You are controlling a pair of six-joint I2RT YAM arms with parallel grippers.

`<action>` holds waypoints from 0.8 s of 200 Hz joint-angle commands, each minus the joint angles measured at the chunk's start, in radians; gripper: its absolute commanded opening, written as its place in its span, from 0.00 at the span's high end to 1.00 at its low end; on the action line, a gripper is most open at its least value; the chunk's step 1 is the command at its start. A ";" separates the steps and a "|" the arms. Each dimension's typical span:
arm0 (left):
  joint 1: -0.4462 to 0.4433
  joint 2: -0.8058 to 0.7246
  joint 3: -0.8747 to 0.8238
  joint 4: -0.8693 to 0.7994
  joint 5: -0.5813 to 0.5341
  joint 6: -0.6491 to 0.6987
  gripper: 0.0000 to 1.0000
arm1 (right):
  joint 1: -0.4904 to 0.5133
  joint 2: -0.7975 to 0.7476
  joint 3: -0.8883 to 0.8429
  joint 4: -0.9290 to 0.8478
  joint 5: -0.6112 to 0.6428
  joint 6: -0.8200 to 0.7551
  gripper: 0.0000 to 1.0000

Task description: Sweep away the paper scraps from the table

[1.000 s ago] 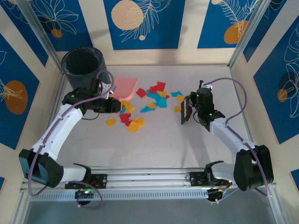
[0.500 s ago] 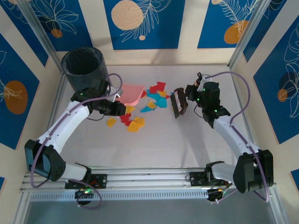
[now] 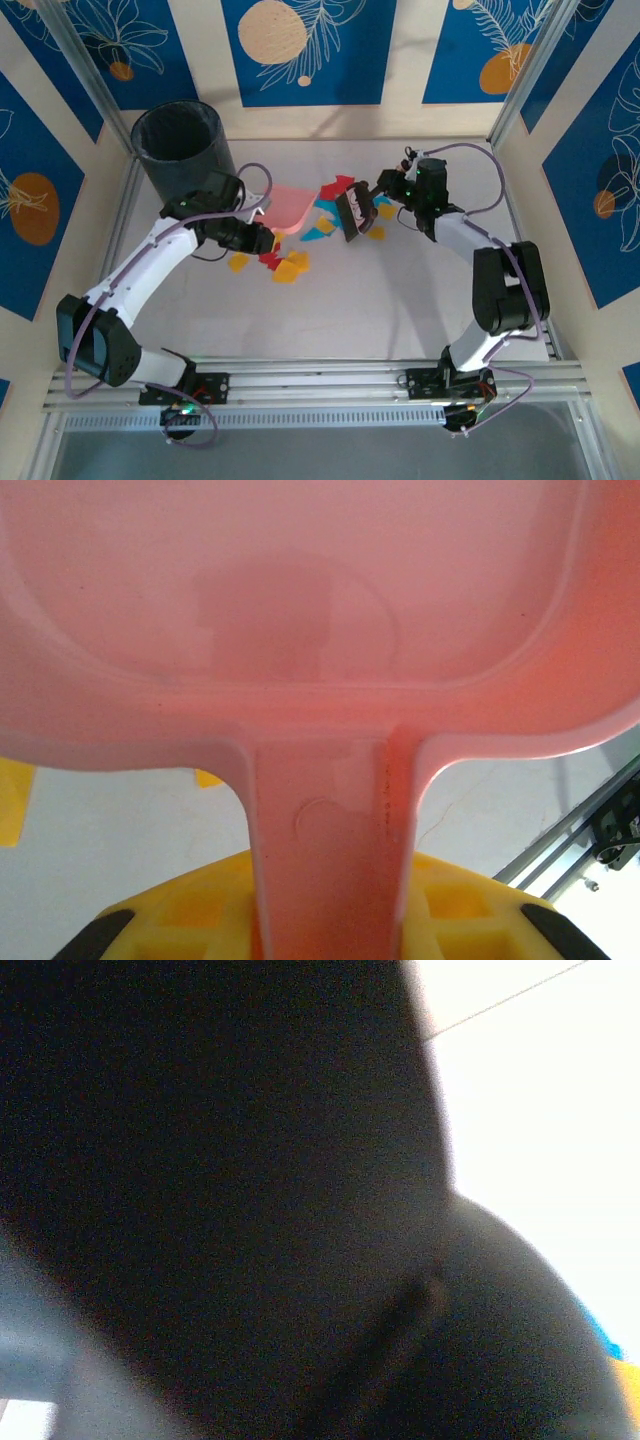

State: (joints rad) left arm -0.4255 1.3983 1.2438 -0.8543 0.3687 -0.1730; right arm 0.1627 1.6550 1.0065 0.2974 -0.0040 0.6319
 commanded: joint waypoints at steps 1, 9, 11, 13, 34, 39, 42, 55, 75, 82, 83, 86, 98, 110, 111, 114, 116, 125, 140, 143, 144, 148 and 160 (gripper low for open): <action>-0.019 0.011 -0.012 -0.012 -0.008 0.032 1.00 | 0.004 0.016 0.053 -0.012 0.028 0.013 1.00; -0.021 0.015 -0.012 -0.014 -0.008 0.035 1.00 | 0.002 0.020 0.052 -0.029 0.042 0.001 1.00; -0.022 0.016 -0.011 -0.014 -0.009 0.036 1.00 | 0.002 0.020 0.052 -0.035 0.045 -0.003 1.00; -0.023 0.016 -0.011 -0.015 -0.010 0.037 1.00 | 0.003 0.021 0.054 -0.041 0.048 -0.005 1.00; -0.038 0.025 -0.009 -0.020 -0.023 0.051 1.00 | -0.003 0.021 0.061 -0.123 0.098 -0.054 1.00; -0.042 0.027 -0.008 -0.021 -0.026 0.054 1.00 | -0.004 0.017 0.059 -0.139 0.111 -0.066 1.00; -0.044 0.028 -0.007 -0.022 -0.028 0.056 1.00 | -0.005 0.014 0.056 -0.144 0.119 -0.073 1.00; -0.053 0.030 -0.007 -0.019 -0.035 0.064 1.00 | -0.005 -0.008 0.045 -0.179 0.168 -0.104 1.00; -0.061 0.041 0.001 -0.022 -0.034 0.070 1.00 | -0.003 -0.052 0.031 -0.240 0.238 -0.146 1.00; -0.065 0.046 0.004 -0.024 -0.036 0.075 1.00 | -0.002 -0.070 0.023 -0.254 0.256 -0.156 1.00; -0.065 0.047 0.004 -0.025 -0.035 0.076 1.00 | -0.002 -0.072 0.021 -0.255 0.259 -0.158 1.00; -0.066 0.050 0.006 -0.027 -0.036 0.078 1.00 | -0.003 -0.080 0.018 -0.260 0.267 -0.163 1.00; -0.075 0.061 0.015 -0.037 -0.041 0.090 1.00 | 0.003 -0.111 0.008 -0.281 0.304 -0.175 1.00; -0.085 0.071 0.024 -0.047 -0.049 0.099 1.00 | 0.008 -0.139 0.001 -0.300 0.325 -0.189 1.00; -0.086 0.073 0.025 -0.048 -0.050 0.100 1.00 | 0.008 -0.141 0.001 -0.301 0.325 -0.191 1.00; -0.088 0.075 0.027 -0.050 -0.051 0.102 1.00 | 0.010 -0.150 -0.001 -0.303 0.327 -0.193 1.00; -0.090 0.078 0.028 -0.051 -0.051 0.103 1.00 | 0.012 -0.155 -0.003 -0.305 0.329 -0.195 1.00; -0.098 0.086 0.034 -0.057 -0.053 0.110 1.00 | 0.015 -0.174 -0.008 -0.314 0.336 -0.202 1.00; -0.110 0.099 0.044 -0.068 -0.065 0.121 1.00 | 0.019 -0.203 -0.010 -0.323 0.323 -0.208 1.00; -0.113 0.102 0.045 -0.069 -0.066 0.123 1.00 | 0.020 -0.209 -0.012 -0.321 0.315 -0.210 1.00; -0.114 0.103 0.045 -0.070 -0.066 0.124 1.00 | 0.019 -0.212 -0.013 -0.319 0.310 -0.211 1.00; -0.118 0.106 0.048 -0.072 -0.067 0.128 1.00 | 0.018 -0.222 -0.018 -0.306 0.290 -0.214 1.00; -0.128 0.118 0.055 -0.080 -0.073 0.134 1.00 | 0.008 -0.259 -0.054 -0.219 0.206 -0.221 1.00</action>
State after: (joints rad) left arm -0.5262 1.4967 1.2530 -0.8970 0.3130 -0.0811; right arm 0.1726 1.4738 0.9951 0.0021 0.2810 0.4492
